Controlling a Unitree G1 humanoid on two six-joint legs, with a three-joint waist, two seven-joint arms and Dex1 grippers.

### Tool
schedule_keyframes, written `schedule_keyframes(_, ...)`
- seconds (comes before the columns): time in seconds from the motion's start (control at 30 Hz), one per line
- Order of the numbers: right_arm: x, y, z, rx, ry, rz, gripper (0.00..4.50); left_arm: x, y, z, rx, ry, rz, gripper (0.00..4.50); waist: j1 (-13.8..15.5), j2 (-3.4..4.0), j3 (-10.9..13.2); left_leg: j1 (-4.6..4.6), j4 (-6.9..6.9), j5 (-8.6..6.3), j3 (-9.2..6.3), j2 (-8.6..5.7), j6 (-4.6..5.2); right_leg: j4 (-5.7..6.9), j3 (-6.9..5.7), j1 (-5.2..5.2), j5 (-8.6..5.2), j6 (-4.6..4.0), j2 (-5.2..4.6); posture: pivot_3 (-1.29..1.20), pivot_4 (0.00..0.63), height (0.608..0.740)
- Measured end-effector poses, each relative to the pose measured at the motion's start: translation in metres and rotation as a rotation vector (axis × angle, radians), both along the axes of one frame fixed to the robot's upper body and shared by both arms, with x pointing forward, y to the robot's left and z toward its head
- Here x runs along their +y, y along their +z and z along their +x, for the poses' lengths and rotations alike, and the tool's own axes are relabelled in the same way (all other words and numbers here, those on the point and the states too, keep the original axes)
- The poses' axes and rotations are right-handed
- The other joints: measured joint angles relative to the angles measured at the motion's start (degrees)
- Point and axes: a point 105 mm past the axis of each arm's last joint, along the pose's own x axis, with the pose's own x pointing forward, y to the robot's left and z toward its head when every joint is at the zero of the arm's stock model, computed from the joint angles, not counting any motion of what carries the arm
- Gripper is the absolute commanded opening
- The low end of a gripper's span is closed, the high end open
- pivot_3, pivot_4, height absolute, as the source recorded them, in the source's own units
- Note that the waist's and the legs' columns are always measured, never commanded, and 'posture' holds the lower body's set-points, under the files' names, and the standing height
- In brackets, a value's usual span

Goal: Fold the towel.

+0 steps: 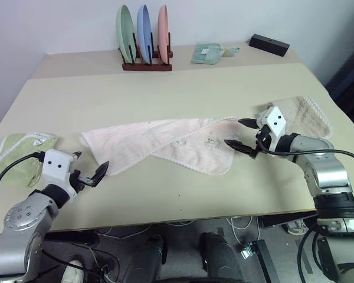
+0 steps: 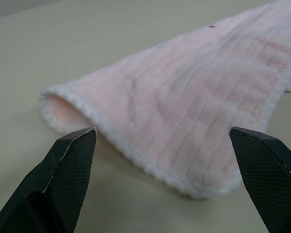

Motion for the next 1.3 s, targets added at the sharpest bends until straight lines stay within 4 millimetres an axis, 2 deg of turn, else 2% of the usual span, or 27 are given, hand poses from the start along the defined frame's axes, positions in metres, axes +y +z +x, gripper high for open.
schedule_keyframes(0.17,0.017,0.001,0.003,-0.009,0.049,-0.013,4.5,-0.001,0.005,-0.002,-0.024,0.019,0.0,4.47,-0.09,0.0,0.0,0.01,-0.02,0.0,0.0,0.0,0.0,0.0,0.0,0.0,0.0,0.0,0.0,0.0,0.15,0.74)
schedule_keyframes(0.33,0.023,0.007,0.002,-0.023,0.066,-0.014,4.5,-0.003,0.003,-0.003,-0.013,0.011,0.004,4.47,0.35,0.0,0.0,-0.02,0.02,0.0,0.0,-0.01,0.0,0.0,-0.01,0.01,0.0,0.0,-0.01,0.0,0.15,0.74)
schedule_keyframes(0.57,0.028,-0.004,-0.008,-0.011,0.054,-0.01,4.5,-0.031,0.013,0.01,-0.016,-0.139,0.043,4.47,0.91,0.01,0.0,0.0,0.0,0.0,0.02,0.0,0.0,0.01,0.03,-0.02,0.0,-0.01,0.0,0.0,0.15,0.74)
schedule_keyframes(0.77,0.037,-0.001,-0.009,-0.045,0.036,0.024,4.5,-0.048,0.007,0.008,0.065,-0.3,0.126,4.47,0.81,0.0,0.0,0.01,-0.01,0.0,0.05,0.03,-0.01,0.03,0.03,-0.03,0.0,-0.01,0.06,0.0,0.15,0.74)
schedule_keyframes(0.83,0.039,-0.002,-0.009,-0.047,0.027,0.035,4.5,-0.046,0.002,0.008,0.095,-0.329,0.19,4.47,0.84,0.01,0.0,0.01,-0.02,0.0,0.06,0.03,0.0,0.02,0.05,-0.03,0.0,-0.01,0.06,0.0,0.15,0.74)
schedule_keyframes(0.97,0.04,-0.009,-0.012,-0.033,0.019,0.044,4.5,-0.029,-0.01,0.01,0.169,-0.35,0.356,4.47,0.86,0.01,0.01,0.01,-0.03,0.0,0.06,0.03,0.0,0.02,0.05,-0.03,0.0,-0.02,0.06,0.0,0.15,0.74)
schedule_keyframes(1.17,0.041,-0.011,-0.015,-0.037,0.002,0.052,4.5,-0.031,-0.019,0.015,0.194,-0.449,0.452,4.47,1.0,0.02,0.0,0.01,-0.07,0.0,0.03,0.02,0.0,0.0,0.04,-0.04,0.0,-0.01,0.05,0.0,0.15,0.74)
schedule_keyframes(1.3,0.044,-0.016,-0.017,-0.018,0.006,0.063,4.5,-0.032,-0.022,0.032,0.17,-0.457,0.482,4.47,1.15,0.04,0.0,0.03,-0.02,0.0,0.03,0.03,-0.01,0.04,0.04,-0.01,0.01,-0.02,0.06,0.0,0.15,0.74)
